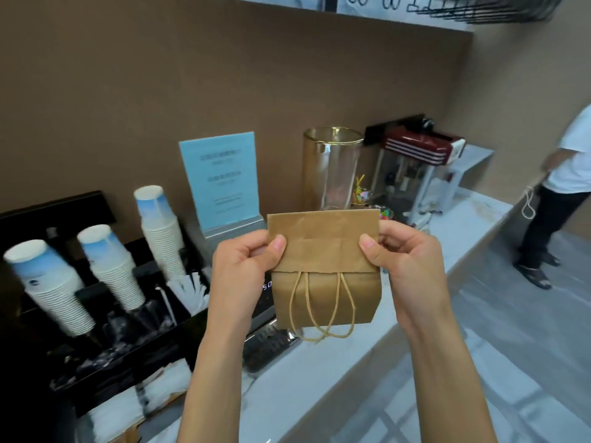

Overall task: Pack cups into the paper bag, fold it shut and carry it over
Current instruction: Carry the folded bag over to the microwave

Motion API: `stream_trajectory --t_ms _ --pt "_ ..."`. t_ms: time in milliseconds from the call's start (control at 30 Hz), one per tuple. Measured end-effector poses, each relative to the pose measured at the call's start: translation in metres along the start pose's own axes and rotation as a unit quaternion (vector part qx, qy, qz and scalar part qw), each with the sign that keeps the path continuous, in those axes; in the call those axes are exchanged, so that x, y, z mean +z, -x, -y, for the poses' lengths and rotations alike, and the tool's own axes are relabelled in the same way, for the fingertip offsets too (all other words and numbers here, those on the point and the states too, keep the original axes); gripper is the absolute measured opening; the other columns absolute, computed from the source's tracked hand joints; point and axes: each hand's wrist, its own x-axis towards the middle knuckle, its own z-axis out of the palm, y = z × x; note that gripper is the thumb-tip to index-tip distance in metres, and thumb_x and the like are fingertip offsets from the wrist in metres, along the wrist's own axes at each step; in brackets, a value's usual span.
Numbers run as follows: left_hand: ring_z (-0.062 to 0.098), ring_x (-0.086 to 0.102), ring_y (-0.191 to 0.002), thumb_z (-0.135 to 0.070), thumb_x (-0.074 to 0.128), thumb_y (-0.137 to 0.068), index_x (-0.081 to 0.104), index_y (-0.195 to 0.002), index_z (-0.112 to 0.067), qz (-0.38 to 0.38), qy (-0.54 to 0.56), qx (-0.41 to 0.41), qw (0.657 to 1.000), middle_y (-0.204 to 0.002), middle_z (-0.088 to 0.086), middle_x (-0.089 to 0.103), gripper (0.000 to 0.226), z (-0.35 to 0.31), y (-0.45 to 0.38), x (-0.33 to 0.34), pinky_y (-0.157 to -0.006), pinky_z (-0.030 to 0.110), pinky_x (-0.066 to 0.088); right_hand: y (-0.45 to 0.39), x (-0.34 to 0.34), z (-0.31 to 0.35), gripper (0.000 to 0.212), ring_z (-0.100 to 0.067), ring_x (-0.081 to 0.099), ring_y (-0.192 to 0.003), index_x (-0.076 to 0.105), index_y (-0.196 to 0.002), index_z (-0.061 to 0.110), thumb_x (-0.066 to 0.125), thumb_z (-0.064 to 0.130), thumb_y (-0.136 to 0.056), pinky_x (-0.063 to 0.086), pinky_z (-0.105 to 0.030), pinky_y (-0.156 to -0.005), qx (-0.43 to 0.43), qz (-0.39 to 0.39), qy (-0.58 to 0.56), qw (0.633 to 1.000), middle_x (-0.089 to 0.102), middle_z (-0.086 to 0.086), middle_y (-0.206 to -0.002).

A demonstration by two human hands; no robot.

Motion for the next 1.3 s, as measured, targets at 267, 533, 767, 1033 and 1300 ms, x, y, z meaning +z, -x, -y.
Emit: stream_trajectory --t_ms 267,533,767,1033,1300 --pt "0.014 0.074 -0.075 -0.023 0.065 -0.085 0.082 -0.083 -0.022 0.029 -0.016 -0.022 0.999 -0.078 -0.001 0.081 0.017 0.034 -0.041 0.104 -0.074 0.028 0.06 -0.059 -0.098 -0.02 0.025 -0.026 0.058 -0.076 0.08 -0.085 0.017 0.067 -0.004 -0.084 0.051 -0.029 -0.067 -0.004 -0.02 0.004 1.0 0.065 -0.024 -0.08" --pt "0.008 0.072 -0.069 -0.007 0.063 -0.092 0.081 -0.078 -0.016 0.042 -0.024 -0.041 0.998 -0.071 -0.002 0.079 0.025 0.069 -0.078 0.201 -0.064 0.016 0.057 -0.109 -0.185 -0.049 0.024 -0.024 0.062 -0.076 0.08 -0.088 0.015 0.067 -0.005 -0.084 0.054 -0.025 -0.068 0.031 -0.047 0.003 0.998 0.069 -0.023 -0.079" --pt "0.019 0.067 -0.073 -0.008 0.064 -0.092 0.078 -0.084 -0.008 0.062 -0.02 -0.077 0.995 -0.075 0.007 0.077 0.017 0.117 -0.133 0.282 -0.071 0.029 0.054 -0.171 -0.259 -0.077 0.02 -0.019 0.065 -0.074 0.08 -0.09 0.012 0.068 -0.003 -0.085 0.054 -0.019 -0.064 0.069 -0.08 0.018 0.994 0.074 -0.008 -0.077" --pt "0.0 0.064 -0.052 -0.007 0.061 -0.093 0.08 -0.086 -0.007 0.093 -0.001 -0.086 0.992 -0.06 -0.008 0.075 0.02 0.177 -0.221 0.392 -0.051 0.007 0.047 -0.277 -0.352 -0.115 0.023 -0.024 0.063 -0.075 0.081 -0.088 0.017 0.068 -0.002 -0.085 0.053 -0.03 -0.073 0.07 -0.089 0.059 0.992 0.07 -0.024 -0.081" --pt "0.023 0.063 -0.076 -0.011 0.066 -0.09 0.075 -0.08 0.002 0.103 -0.011 -0.095 0.99 -0.075 0.022 0.073 0.019 0.225 -0.329 0.513 -0.076 0.036 0.05 -0.407 -0.454 -0.143 0.021 -0.025 0.069 -0.079 0.081 -0.091 0.016 0.07 -0.001 -0.084 0.057 -0.032 -0.077 0.103 -0.078 0.087 0.988 0.075 -0.022 -0.087"
